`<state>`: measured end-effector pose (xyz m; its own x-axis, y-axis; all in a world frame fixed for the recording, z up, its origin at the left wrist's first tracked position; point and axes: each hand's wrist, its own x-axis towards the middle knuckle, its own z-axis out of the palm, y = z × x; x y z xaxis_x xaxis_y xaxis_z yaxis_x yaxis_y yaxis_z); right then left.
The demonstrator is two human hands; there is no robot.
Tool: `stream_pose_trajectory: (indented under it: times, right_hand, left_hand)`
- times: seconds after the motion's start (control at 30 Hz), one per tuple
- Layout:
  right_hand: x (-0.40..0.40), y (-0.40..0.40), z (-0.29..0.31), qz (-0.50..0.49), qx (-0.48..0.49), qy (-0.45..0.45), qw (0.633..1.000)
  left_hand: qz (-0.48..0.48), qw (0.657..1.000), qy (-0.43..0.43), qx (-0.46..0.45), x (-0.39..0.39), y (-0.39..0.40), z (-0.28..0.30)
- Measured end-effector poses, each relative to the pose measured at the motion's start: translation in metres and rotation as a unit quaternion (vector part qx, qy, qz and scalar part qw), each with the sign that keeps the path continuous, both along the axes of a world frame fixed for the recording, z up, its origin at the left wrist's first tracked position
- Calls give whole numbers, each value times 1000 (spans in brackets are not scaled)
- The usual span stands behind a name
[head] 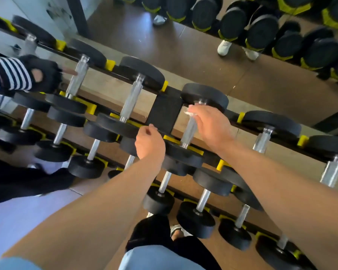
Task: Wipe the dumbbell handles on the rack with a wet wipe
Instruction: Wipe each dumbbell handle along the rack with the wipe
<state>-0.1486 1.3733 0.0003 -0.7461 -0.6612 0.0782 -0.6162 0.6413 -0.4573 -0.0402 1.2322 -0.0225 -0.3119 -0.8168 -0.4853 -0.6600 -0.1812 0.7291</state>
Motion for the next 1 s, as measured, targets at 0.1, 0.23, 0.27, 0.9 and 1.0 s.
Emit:
stream_pose_trajectory:
  times: [0.1,0.23,0.27,0.9,1.0]
  right_hand:
    - [-18,-3,-22,48,121,58,990]
    - [4,-7,-21,139,130,49,980]
    - [16,-5,-19,163,135,14,977]
    - [27,-12,-3,129,146,-93,976]
    - [35,-11,6,51,72,-258,962]
  left_hand:
    - [-27,1000,3,15,-20,1,-8]
    - [7,999,-9,33,-28,4,-20]
    - [7,1000,-13,26,-26,7,-20]
    - [-11,999,-39,32,-28,4,-11]
    - [-11,999,-35,17,-28,4,-14]
